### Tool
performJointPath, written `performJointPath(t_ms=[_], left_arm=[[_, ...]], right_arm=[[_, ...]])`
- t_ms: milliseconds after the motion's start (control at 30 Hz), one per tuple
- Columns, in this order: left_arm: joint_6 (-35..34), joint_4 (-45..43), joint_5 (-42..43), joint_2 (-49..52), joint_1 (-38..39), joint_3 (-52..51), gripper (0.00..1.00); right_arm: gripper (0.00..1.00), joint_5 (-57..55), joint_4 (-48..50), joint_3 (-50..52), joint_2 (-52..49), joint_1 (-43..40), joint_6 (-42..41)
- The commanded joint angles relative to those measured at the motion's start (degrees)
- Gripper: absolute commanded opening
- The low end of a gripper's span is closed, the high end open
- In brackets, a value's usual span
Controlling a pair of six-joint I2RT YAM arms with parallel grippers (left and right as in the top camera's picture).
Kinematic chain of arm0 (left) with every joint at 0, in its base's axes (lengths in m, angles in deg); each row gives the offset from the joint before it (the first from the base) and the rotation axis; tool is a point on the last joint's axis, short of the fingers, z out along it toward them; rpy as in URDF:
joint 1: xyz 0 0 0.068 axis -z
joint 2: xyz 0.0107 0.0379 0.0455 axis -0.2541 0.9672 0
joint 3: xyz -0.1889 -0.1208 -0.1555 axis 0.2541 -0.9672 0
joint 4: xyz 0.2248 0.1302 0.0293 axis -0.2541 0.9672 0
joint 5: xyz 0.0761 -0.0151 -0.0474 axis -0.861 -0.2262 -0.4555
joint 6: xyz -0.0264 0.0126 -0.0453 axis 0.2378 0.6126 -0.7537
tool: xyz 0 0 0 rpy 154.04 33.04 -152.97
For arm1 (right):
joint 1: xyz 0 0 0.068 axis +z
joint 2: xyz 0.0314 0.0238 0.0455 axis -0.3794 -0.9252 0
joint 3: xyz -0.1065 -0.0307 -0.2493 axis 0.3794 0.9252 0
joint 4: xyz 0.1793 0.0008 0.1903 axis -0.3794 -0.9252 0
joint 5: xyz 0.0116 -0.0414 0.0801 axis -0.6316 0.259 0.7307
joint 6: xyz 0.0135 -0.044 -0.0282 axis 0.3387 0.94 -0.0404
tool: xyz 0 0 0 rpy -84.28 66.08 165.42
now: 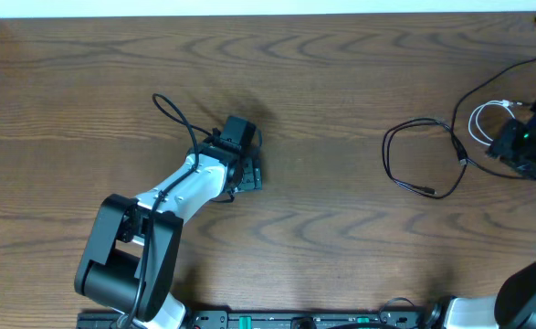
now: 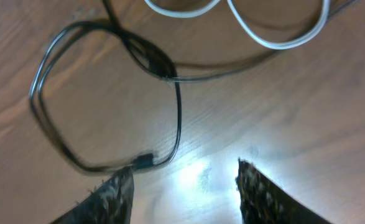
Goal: Untangle cables
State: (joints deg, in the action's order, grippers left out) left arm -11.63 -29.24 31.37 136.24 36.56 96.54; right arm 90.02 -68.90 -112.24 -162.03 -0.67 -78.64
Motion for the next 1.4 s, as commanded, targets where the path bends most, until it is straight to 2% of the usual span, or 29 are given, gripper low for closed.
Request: performJointPath(t_ms=[0, 200, 333, 467, 600, 967, 1133, 1200, 1267, 1367], left_arm=[[1.1, 1.3, 6.6, 1.9, 0.0, -1.8, 0.87], [1.1, 1.2, 6.6, 1.9, 0.0, -1.8, 0.87], [1.0, 1.0, 6.6, 1.9, 0.0, -1.8, 0.88], [1.1, 1.0, 6.6, 1.9, 0.0, -1.8, 0.88], [1.0, 0.3, 6.7, 1.9, 0.0, -1.8, 0.88], [0.9, -1.1, 9.1, 1.9, 0.0, -1.0, 0.88], [0.8, -1.3, 9.2, 1.9, 0.0, -1.0, 0.88], [0.8, -1.6, 9.2, 1.9, 0.0, -1.0, 0.88], [0.8, -1.7, 9.2, 1.9, 0.0, -1.0, 0.88], [0.8, -1.7, 9.2, 1.9, 0.0, -1.0, 0.88]], right_arm=[[0.50, 0.0, 5.1, 5.6, -2.5, 0.2, 2.0], [0.44, 2.5, 19.2, 13.7, -5.4, 0.2, 2.1], [0.44, 11.0, 31.7, 17.5, -6.9, 0.8, 8.2], [0.46, 12.0, 41.7, 18.3, -8.3, 2.4, 12.9], [0.49, 12.0, 45.9, 18.3, -10.5, 4.1, 18.6], [0.49, 8.3, 52.4, 18.3, -17.4, 5.0, 19.2], [0.37, 8.3, 50.8, 18.3, -18.8, 5.0, 19.2], [0.25, 8.3, 50.0, 18.3, -19.1, 5.0, 19.2], [0.04, 8.1, 49.7, 18.3, -19.0, 5.0, 19.2], [0.01, 8.1, 49.6, 18.3, -18.7, 4.9, 18.7]])
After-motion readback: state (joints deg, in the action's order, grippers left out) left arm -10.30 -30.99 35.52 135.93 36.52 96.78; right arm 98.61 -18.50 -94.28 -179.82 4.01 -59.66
